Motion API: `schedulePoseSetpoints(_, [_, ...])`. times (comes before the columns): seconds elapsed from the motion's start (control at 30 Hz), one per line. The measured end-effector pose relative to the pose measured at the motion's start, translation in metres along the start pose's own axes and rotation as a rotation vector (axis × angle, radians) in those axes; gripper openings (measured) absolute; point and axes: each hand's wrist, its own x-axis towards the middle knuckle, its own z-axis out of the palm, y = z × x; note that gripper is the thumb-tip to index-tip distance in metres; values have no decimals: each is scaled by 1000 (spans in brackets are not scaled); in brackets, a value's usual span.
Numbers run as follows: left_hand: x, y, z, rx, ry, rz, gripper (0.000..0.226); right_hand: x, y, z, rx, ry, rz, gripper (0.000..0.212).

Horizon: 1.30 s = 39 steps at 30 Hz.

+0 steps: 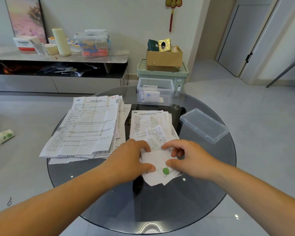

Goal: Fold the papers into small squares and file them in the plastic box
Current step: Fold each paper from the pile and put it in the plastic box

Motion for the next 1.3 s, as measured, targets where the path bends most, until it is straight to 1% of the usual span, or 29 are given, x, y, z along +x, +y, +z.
schedulePoseSetpoints(0.07, [2, 1, -2, 9, 11, -4, 48, 0, 0, 0, 7, 2, -5, 37])
schedulePoseSetpoints(0.17, [5, 6, -4, 26, 13, 17, 48, 1, 1, 4, -78, 22, -35, 39])
schedulePoseSetpoints(0.3, [8, 13, -4, -26, 35, 75, 34, 0, 3, 5, -108, 50, -51, 51])
schedulePoseSetpoints(0.37, [10, 15, -4, -51, 11, 86, 31, 0, 4, 4, -102, 58, -55, 53])
schedulePoseSetpoints(0.5, [13, 14, -1, -105, -3, 61, 30, -1, 4, 5, -104, 71, -82, 46])
schedulePoseSetpoints(0.6, [15, 12, -3, -168, -21, 41, 25, -5, 2, 2, -64, 129, -124, 38])
schedulePoseSetpoints(0.67, [14, 11, -4, -156, -33, 58, 21, -10, 0, 1, -125, 138, -188, 26])
schedulePoseSetpoints(0.73, [11, 10, -3, -115, -46, 89, 20, -16, -2, 2, -198, 98, -245, 18])
schedulePoseSetpoints(0.8, [9, 10, -2, -94, -65, 119, 19, -23, -3, 4, -229, 50, -268, 20])
schedulePoseSetpoints(0.87, [7, 10, -3, -84, -100, 138, 18, -28, -2, 7, -256, 21, -265, 32])
schedulePoseSetpoints(1.0, [2, 11, -9, -33, -222, 199, 35, -30, -2, 8, -329, 61, -314, 38])
schedulePoseSetpoints(1.1, [2, 7, -10, 11, -267, 224, 51, -29, 2, 8, -372, 89, -371, 38])
schedulePoseSetpoints(1.17, [3, 5, -11, 15, -275, 236, 49, -27, 4, 9, -421, 125, -443, 37])
schedulePoseSetpoints(1.23, [3, 4, -11, 8, -268, 248, 43, -29, 5, 11, -519, 193, -544, 31])
schedulePoseSetpoints(1.3, [1, 3, -12, 9, -249, 233, 47, -30, 6, 14, -610, 219, -625, 26])
